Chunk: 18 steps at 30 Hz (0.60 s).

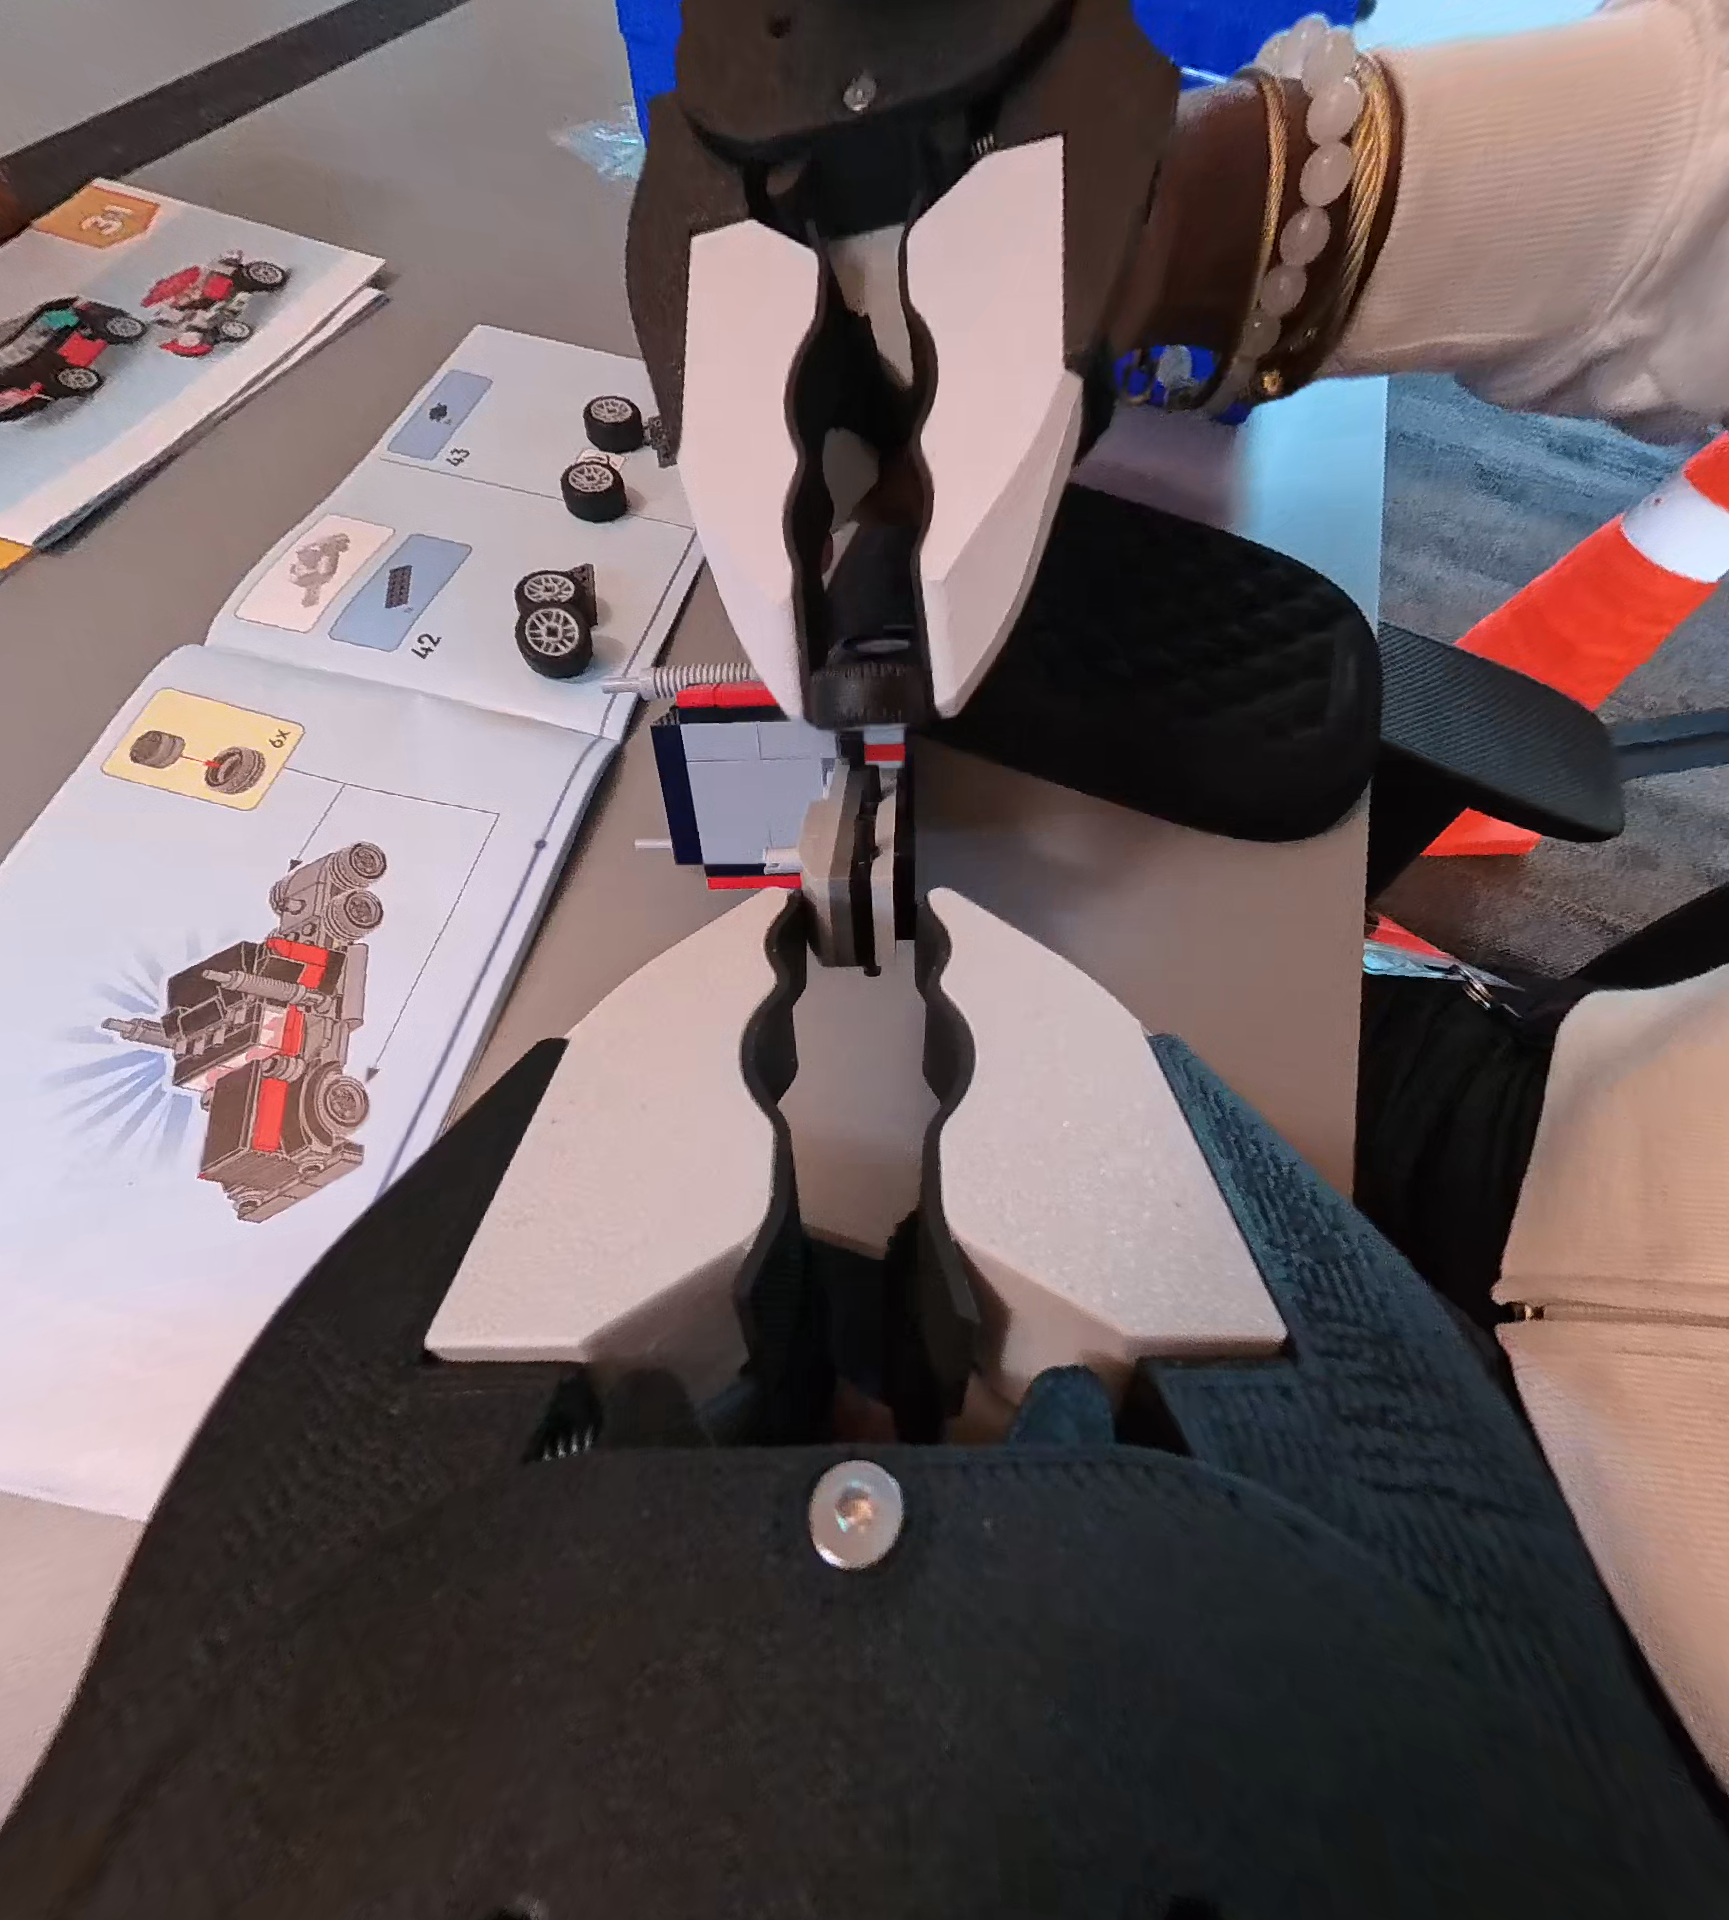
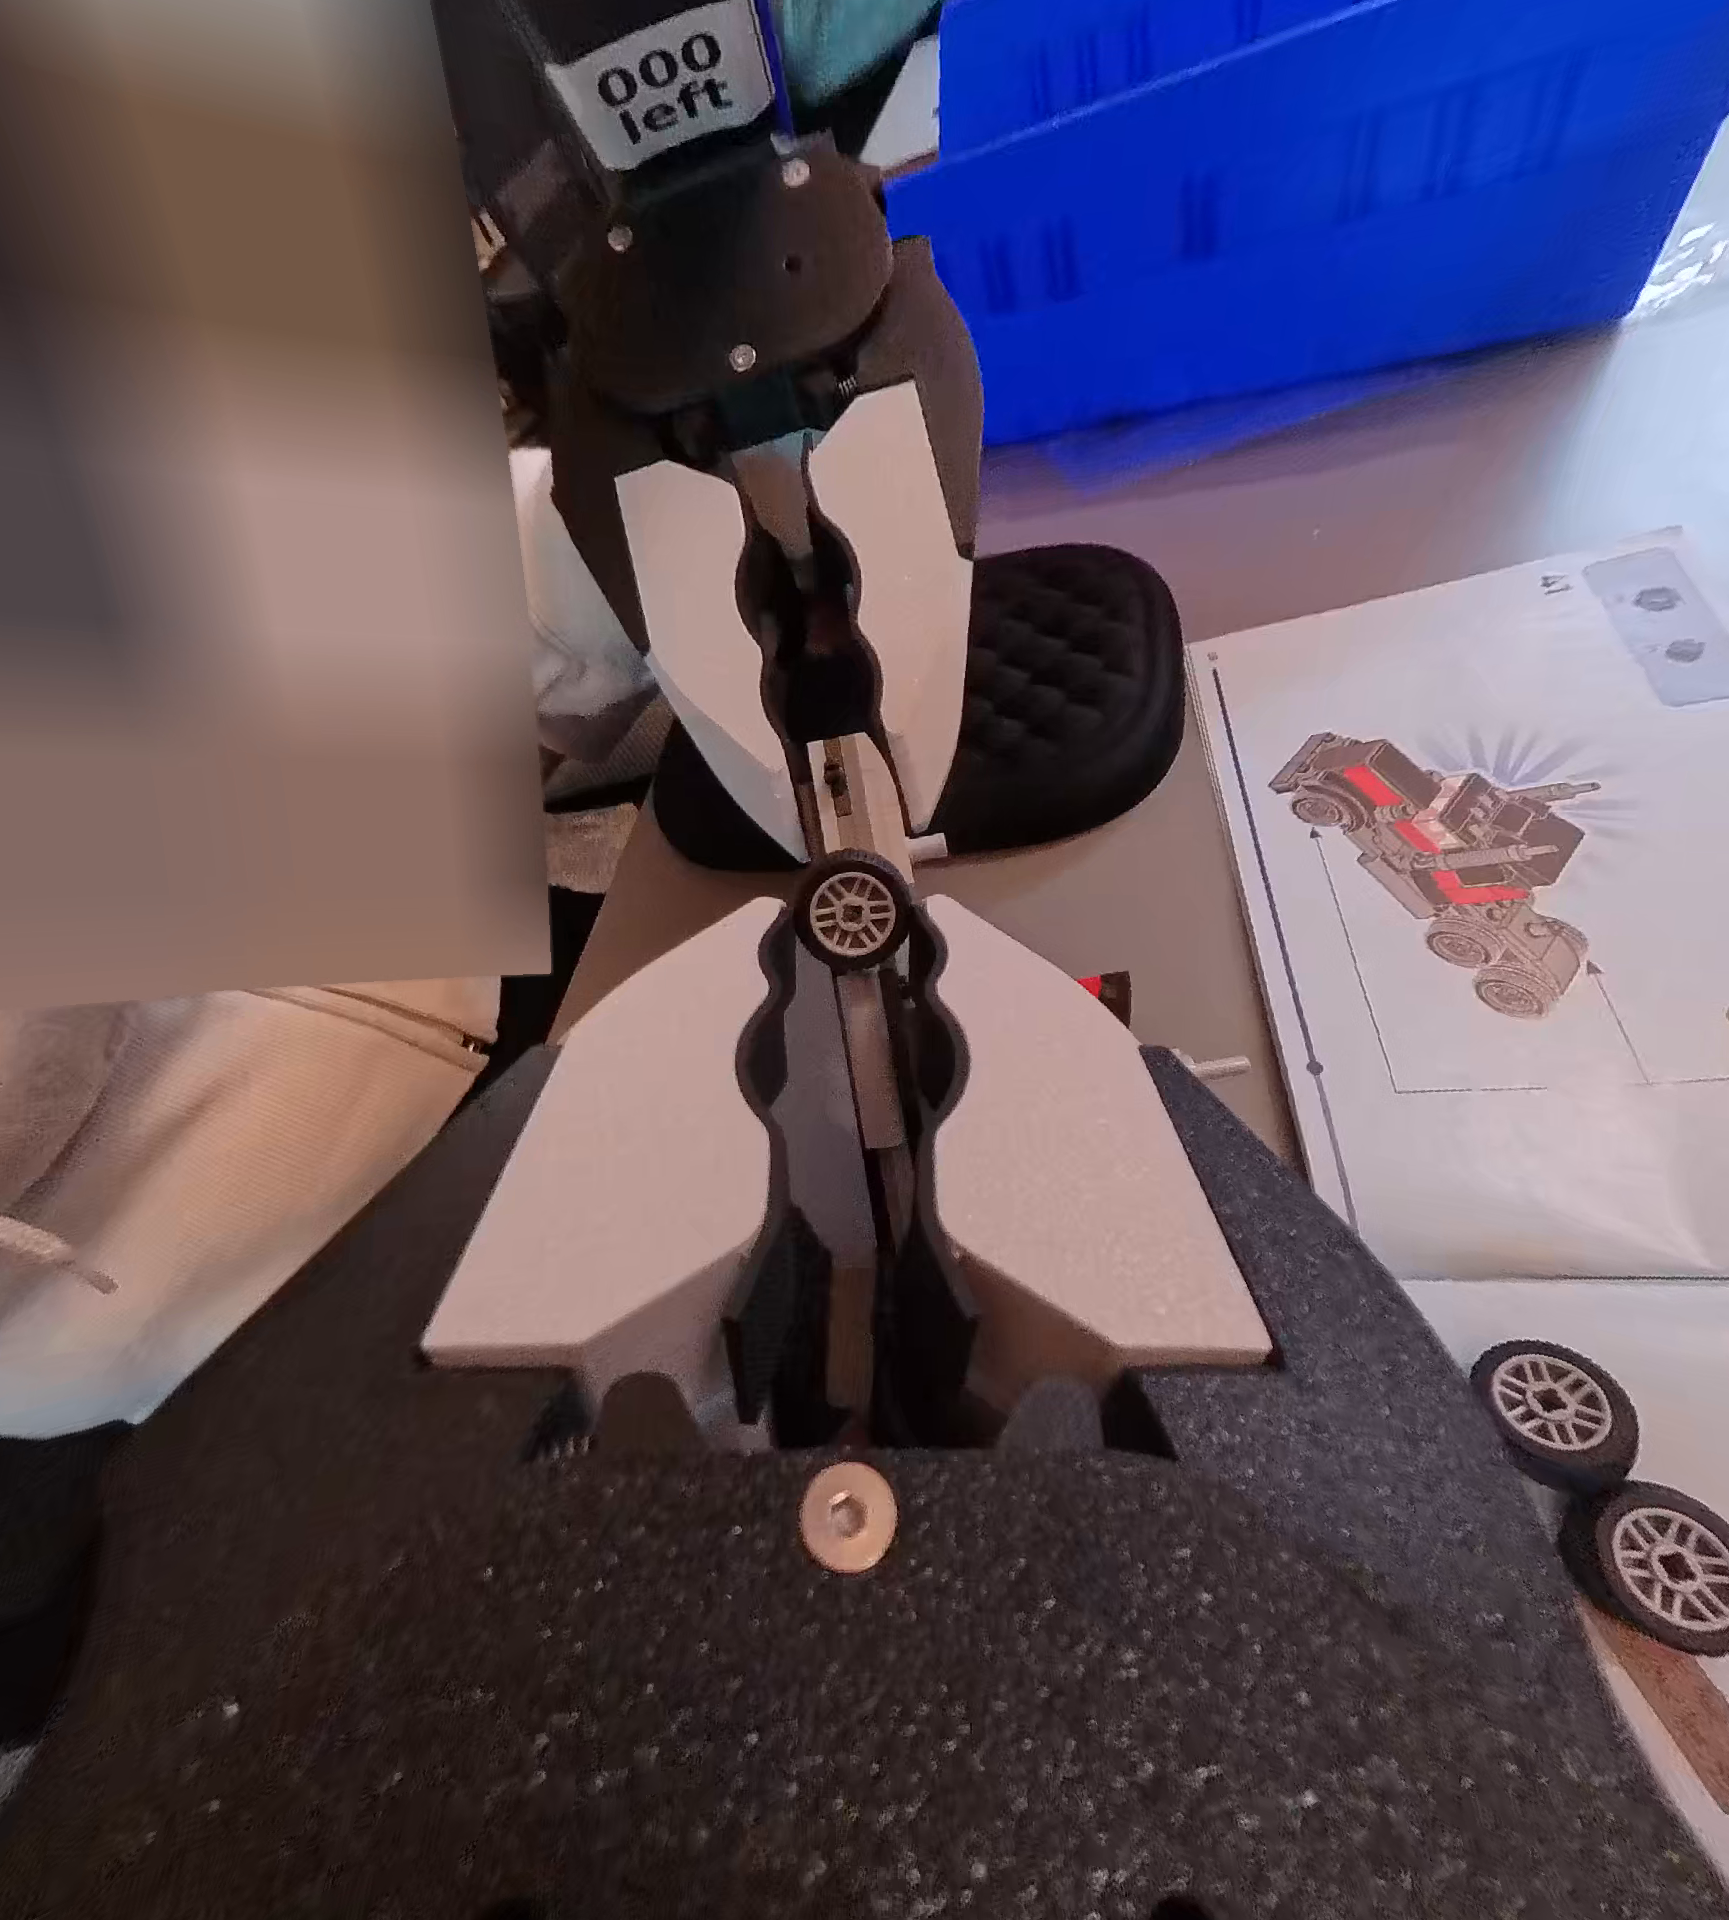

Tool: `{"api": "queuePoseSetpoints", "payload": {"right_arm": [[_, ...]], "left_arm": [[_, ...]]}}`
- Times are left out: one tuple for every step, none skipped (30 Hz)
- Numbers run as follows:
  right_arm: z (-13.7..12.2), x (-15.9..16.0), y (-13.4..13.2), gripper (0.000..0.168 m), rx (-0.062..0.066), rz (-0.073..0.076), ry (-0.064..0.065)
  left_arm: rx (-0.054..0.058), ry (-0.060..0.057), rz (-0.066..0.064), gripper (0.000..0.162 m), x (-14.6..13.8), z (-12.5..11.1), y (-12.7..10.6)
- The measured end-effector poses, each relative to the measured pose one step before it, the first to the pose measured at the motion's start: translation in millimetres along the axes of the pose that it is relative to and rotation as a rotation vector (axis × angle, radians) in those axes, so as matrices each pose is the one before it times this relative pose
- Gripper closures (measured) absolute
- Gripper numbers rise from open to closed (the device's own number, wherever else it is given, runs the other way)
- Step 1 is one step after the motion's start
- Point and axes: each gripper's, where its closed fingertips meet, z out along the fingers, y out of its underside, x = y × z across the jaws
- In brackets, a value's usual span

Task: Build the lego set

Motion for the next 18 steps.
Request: {"api": "queuePoseSetpoints", "payload": {"right_arm": [[-1.73, -0.91, -2.41, 0.148, 0.0226, -0.0033, -0.0052], [-1.28, -0.66, -2.34, 0.148, 0.0195, 0.0007, -0.0054], [-0.71, -0.14, -0.88, 0.148, 0.0081, 0.0041, -0.0029], [-0.13, 0.31, 0.24, 0.148, -0.0019, -0.0004, -0.0002], [0.38, 0.29, 0.84, 0.148, -0.007, -0.0034, 0.001], [0.68, -0.18, 0.44, 0.148, -0.0064, -0.0027, -0.0022], [0.96, -0.66, -0.33, 0.148, -0.0023, -0.0014, -0.0052], [0.86, -0.01, -0.21, 0.148, -0.0035, -0.0012, -0.0011], [0.78, 0.48, 0.08, 0.148, -0.0044, -0.0026, 0.0008], [0.62, -0.01, 0.26, 0.148, -0.0026, -0.001, -0.0029], [0.42, -0.28, -0.38, 0.147, 0.0022, 0.0004, -0.0042], [0.01, 0.13, -0.13, 0.147, 0.0017, 0.0016, -0.0017], [-0.26, 0.03, 0.24, 0.147, -0.0004, -0.0004, -0.0002], [-0.3, -0.17, 0.68, 0.147, -0.0028, -0.0012, -0.001], [-0.18, 0.32, 1.41, 0.148, -0.0072, -0.0012, 0.0026], [-0.13, 0.05, 1.21, 0.148, -0.0049, -0.0009, 0.0017], [-0.34, -0.21, 0.07, 0.148, 0.0032, 0.0007, -0.0007], [-0.22, -0.02, -0.34, 0.148, 0.0024, -0.0002, 0.0008]], "left_arm": [[-0.0043, -0.0025, 0.0047, 0.142, -0.04, -0.3, -1.22], [-0.0048, -0.0015, 0.0075, 0.142, 0.19, 0.08, -0.78], [-0.0045, -0.0006, 0.0044, 0.142, 0.27, 0.01, -0.57], [-0.003, 0.0004, 0.0011, 0.142, 0.27, -0.06, -0.71], [-0.0004, 0.001, 0.0007, 0.142, 0.21, -0.16, -1.02], [0.0007, 0.0005, -0.0005, 0.142, 0.03, -0.19, -1.23], [0.0004, -0.0001, -0.0009, 0.142, -0.12, -0.17, -1.0], [0.0013, -0.0005, 0.0001, 0.142, -0.25, -0.06, -1.03], [0.0017, -0.0004, 0.0012, 0.142, -0.12, -0.1, -1.02], [0.0013, -0.0005, 0.0011, 0.142, -0.15, 0.03, -0.71], [-0.0008, -0.0004, 0.0003, 0.142, -0.09, -0.07, -0.35], [-0.0012, -0.0001, -0.0003, 0.142, -0.16, 0.0, -0.14], [-0.0003, -0.0001, -0.0003, 0.142, -0.03, 0.11, -0.16], [-0.0004, -0.0001, -0.0007, 0.142, 0.04, -0.08, -0.03], [-0.0003, 0.0001, -0.0011, 0.142, -0.13, -0.07, 0.04], [0.0008, 0.0004, -0.0006, 0.142, -0.04, 0.06, -0.13], [0.0005, 0.0003, 0.0004, 0.142, 0.01, 0.04, -0.07], [0.0003, -0.0006, 0.0013, 0.142, 0.09, 0.05, -0.37]]}}
